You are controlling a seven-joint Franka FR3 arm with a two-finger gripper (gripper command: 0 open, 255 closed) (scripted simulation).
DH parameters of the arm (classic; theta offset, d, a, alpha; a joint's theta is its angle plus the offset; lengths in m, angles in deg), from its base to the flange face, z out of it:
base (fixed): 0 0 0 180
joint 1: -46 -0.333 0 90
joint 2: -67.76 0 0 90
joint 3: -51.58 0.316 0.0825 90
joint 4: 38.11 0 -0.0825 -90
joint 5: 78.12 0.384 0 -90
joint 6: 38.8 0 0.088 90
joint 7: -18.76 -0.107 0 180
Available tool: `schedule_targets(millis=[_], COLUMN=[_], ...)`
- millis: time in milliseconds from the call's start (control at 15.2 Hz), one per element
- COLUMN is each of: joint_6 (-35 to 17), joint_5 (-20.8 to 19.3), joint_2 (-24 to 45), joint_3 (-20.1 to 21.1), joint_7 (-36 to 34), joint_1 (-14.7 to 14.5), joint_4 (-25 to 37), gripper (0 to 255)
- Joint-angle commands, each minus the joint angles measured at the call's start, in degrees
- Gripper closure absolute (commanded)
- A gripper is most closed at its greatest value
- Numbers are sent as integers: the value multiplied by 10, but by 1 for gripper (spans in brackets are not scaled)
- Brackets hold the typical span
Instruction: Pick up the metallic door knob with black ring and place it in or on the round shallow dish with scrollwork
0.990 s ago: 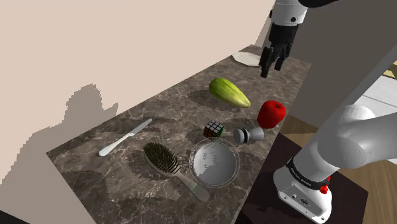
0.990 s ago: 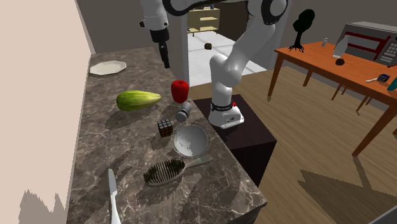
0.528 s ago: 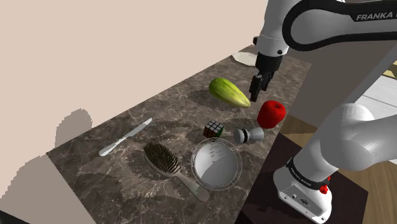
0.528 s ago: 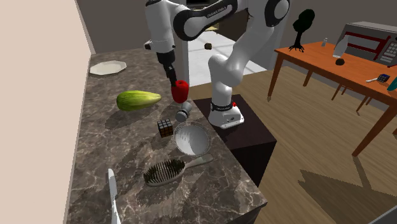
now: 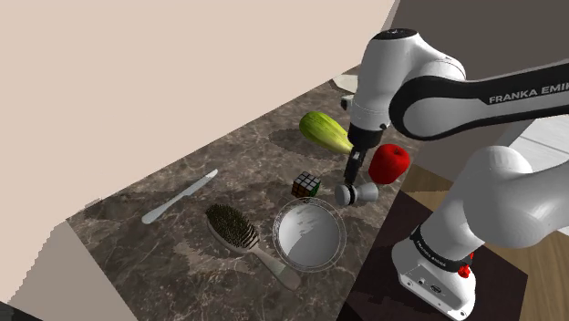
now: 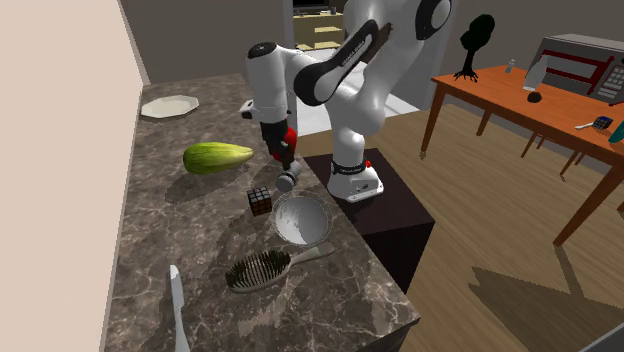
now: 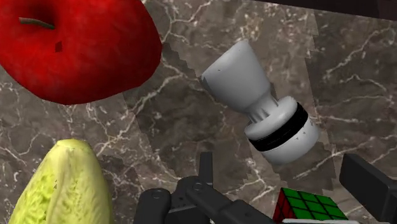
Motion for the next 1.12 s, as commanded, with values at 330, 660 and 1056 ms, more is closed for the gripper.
schedule_targets(millis=[330,660,1056], joint_6=[-100,-154,-154], joint_5=[11,9,9], joint_2=[44,76,76], joint_3=[21,24,24], joint_7=[5,3,3], joint_1=[-30,-27,-27], joint_4=[-51,-73,-73], gripper=[0,0,0])
